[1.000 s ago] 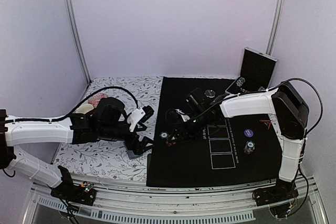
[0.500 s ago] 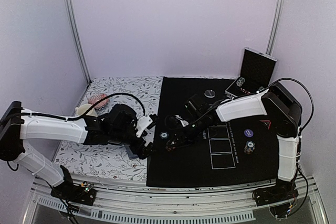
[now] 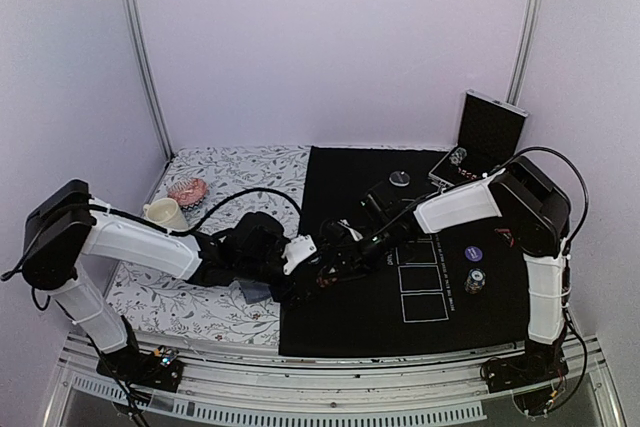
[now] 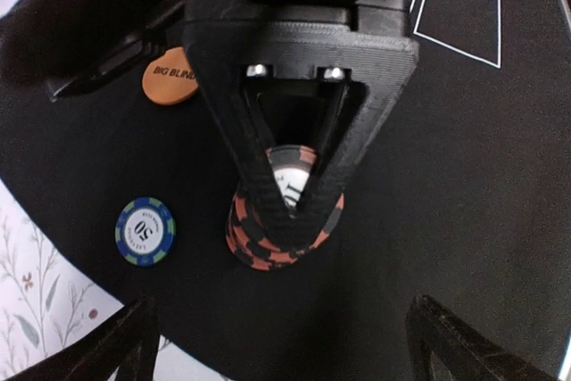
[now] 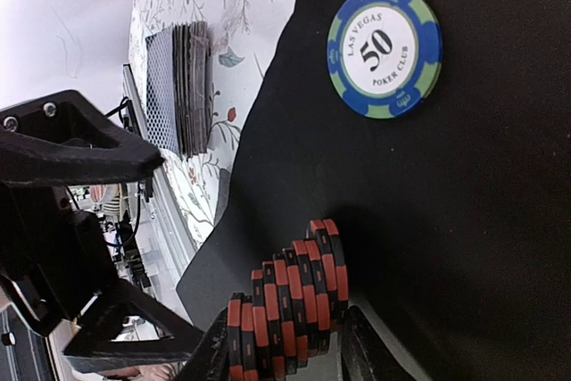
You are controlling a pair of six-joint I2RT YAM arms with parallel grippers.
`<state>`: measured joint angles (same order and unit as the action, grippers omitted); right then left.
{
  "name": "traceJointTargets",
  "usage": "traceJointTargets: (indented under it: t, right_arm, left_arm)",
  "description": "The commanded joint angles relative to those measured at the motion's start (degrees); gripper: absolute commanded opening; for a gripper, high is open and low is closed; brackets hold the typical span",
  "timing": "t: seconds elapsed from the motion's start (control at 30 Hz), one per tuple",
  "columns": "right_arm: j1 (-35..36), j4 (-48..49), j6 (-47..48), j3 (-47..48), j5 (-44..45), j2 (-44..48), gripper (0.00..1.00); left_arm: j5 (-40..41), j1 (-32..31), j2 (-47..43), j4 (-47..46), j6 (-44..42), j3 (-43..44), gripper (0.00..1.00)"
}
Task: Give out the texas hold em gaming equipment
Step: Place the poker chips pile in the big blind area.
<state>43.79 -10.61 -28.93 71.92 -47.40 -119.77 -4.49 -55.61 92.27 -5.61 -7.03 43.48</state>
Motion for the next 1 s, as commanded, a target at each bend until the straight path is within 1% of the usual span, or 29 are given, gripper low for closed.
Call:
traceJointTargets:
  t: [0.0,0.07,0.17,0.27,0.4,0.53,0.7,0.87,0.97]
  right_arm:
    - [-0.41,2.39,-0.45,-1.31,-0.79,-2.29,0.03]
    - [-0.45,2.52,-0.53,-1.34,-0.96,-2.86,0.03]
    - [-0.45,2.9,-0.84,-1.17,-1.01,-3.26,0.03]
    - [-0.46,3.04,-1.04,-1.17,-0.95,-3.28,0.03]
    - [-0.54,3.59,-1.28,-1.26,-1.24,-3.69,0.03]
    - [-0.46,4.1,-1.63,-1.17,-1.3,-3.94,0.03]
    - [-0.48,3.98,-1.8,-1.15,-1.32,-4.18,0.03]
    - [-0.48,3.65,-1.66,-1.42,-1.02,-3.75,0.03]
    - [-0.48,3.62,-1.68,-1.35,-0.82,-3.72,0.03]
  left_arm:
    - [0.41,0.11,5.4,-12.16,-7.6,-0.51,0.98]
    - [0.11,0.77,8.26,-13.72,-8.54,0.75,0.97]
    - [-1.22,1.27,11.86,-14.39,-10.31,2.8,0.91]
    - [-2.11,1.36,13.29,-15.09,-11.05,3.88,0.83]
    - [-2.12,1.62,14.24,-18.14,-11.33,3.66,0.78]
    - [-3.07,2.03,15.78,-18.91,-11.2,4.51,0.64]
    - [-4.28,2.07,17.17,-19.85,-11.22,4.99,0.62]
    - [-4.12,2.05,17.77,-19.81,-11.62,4.82,0.48]
    - [-4.58,2.11,17.77,-19.54,-11.72,4.71,0.35]
